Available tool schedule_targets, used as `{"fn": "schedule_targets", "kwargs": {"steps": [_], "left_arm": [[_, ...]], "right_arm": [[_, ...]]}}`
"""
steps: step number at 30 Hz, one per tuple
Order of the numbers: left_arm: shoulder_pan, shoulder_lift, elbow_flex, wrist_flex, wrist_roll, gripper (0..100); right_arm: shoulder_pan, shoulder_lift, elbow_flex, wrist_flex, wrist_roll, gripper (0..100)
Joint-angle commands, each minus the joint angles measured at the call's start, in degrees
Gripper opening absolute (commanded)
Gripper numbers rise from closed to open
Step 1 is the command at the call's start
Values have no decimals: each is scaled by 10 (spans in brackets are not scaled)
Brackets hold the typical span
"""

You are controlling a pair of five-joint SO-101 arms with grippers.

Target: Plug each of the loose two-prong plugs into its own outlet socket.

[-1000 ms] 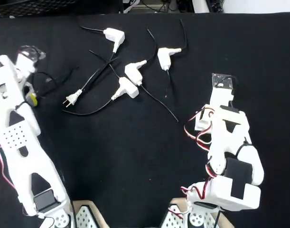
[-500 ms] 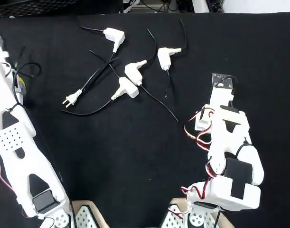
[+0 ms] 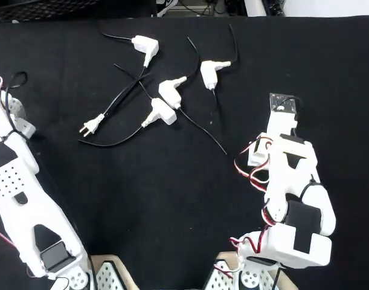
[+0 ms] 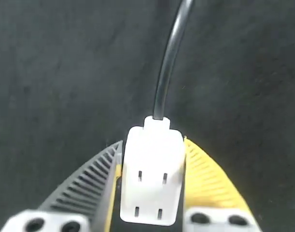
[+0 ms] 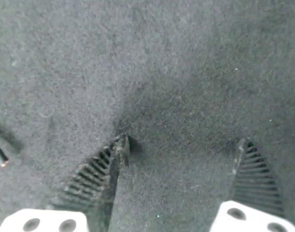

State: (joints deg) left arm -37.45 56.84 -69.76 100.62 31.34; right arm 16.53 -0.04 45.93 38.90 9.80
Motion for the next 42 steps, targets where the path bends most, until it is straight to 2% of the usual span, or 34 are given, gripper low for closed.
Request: {"fn": "schedule_targets", "kwargs": {"steps": [1, 8, 12, 16, 23, 32, 35, 39, 42], "left_arm": [[4, -119, 102, 4, 73, 30], [70, -296, 339, 2, 118, 30], [126, -363, 459, -1, 185, 30], [190, -382, 558, -53, 243, 30], [265, -391, 637, -130, 395, 30], [374, -391, 680, -129, 551, 30], [429, -388, 707, -142, 569, 30], [461, -388, 742, -217, 565, 30], [462, -388, 771, -278, 509, 30]], "right_arm": [[-16, -7, 6, 1, 6, 342], [-16, -7, 6, 1, 6, 342], [-16, -7, 6, 1, 6, 342], [-16, -7, 6, 1, 6, 342], [-15, -7, 6, 1, 6, 342], [-15, -7, 6, 2, 6, 342], [-15, -7, 6, 2, 6, 342], [-15, -7, 6, 2, 6, 342], [-15, -7, 6, 2, 6, 342]]}}
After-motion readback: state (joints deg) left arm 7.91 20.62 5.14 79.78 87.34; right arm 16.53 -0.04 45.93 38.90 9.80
